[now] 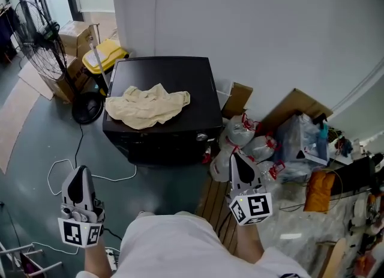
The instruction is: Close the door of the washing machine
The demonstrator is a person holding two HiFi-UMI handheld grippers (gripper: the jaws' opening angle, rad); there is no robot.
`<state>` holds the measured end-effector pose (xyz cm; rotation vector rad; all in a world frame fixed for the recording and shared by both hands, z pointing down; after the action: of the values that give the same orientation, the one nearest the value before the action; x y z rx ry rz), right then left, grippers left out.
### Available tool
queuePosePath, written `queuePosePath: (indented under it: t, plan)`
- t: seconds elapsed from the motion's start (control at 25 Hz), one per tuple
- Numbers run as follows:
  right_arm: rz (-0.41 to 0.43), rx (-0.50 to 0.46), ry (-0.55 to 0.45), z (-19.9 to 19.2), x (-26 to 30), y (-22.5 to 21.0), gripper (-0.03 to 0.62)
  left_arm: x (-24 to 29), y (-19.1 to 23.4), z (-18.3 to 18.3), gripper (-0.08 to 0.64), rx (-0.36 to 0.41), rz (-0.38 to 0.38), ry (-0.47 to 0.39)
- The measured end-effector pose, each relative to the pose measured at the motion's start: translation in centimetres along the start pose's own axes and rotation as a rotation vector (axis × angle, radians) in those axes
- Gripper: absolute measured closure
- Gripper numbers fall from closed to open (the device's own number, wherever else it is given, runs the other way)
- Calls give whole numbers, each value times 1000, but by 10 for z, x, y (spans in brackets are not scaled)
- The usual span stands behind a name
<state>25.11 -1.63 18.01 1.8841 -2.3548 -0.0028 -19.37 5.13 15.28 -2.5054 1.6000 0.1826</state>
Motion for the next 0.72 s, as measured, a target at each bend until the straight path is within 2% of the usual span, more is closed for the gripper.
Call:
queuePosePath:
  t: [0.72]
  plan:
    - [69, -41, -34, 13, 19, 43, 595, -7, 12, 5, 555, 7, 10, -12]
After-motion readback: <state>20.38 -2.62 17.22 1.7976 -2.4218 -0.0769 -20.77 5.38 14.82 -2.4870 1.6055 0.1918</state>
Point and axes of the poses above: the fingertips, and each gripper's own axes: x forward along the fingers, y to its left, z out of its top, the point moved 10 cm from there along -x, backward along the fingers, and after that the axes turned 8 degrees about -z, right-handed, at the moved point
